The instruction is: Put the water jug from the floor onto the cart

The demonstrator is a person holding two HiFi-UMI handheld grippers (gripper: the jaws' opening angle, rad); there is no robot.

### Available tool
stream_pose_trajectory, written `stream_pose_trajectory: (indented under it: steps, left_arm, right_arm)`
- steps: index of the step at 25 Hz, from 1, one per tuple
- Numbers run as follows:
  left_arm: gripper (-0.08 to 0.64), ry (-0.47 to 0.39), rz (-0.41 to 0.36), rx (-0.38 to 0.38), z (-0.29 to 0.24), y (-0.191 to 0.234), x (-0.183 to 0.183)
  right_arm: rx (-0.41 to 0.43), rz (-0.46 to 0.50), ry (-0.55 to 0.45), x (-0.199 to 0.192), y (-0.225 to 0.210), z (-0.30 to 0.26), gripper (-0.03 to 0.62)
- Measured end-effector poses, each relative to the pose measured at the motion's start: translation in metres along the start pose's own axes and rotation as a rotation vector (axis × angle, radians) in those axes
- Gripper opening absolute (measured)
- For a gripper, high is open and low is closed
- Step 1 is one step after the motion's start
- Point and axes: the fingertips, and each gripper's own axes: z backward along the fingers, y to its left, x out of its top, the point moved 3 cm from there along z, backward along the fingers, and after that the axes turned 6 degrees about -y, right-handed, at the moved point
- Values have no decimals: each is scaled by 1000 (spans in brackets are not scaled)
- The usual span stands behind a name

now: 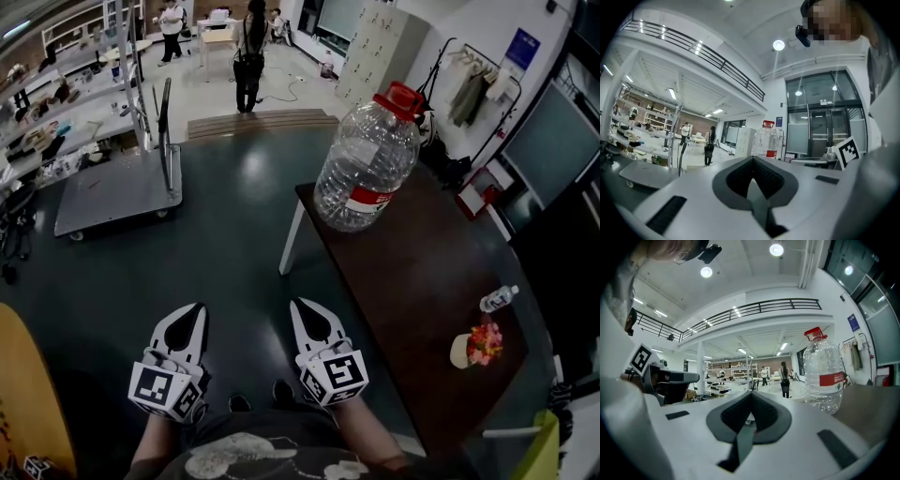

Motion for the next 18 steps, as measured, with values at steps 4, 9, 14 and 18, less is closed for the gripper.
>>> stream_pose_trajectory:
  steps: [4, 9, 14, 18]
  left_arm:
    - [8, 15, 9, -18, 5, 0, -4]
    - [8, 38, 10, -71, 6, 6, -5]
    - [8, 49, 27, -120, -6, 14, -8]
    - [8, 76, 28, -147, -21, 15, -16]
  right_arm:
    - [-47, -42, -25, 2, -4, 3, -9]
    - [-121, -48, -36, 2, -13, 7, -9]
    - [-251, 125, -22, 17, -37, 17, -9]
    - [-349, 227, -17, 32, -72, 20, -9]
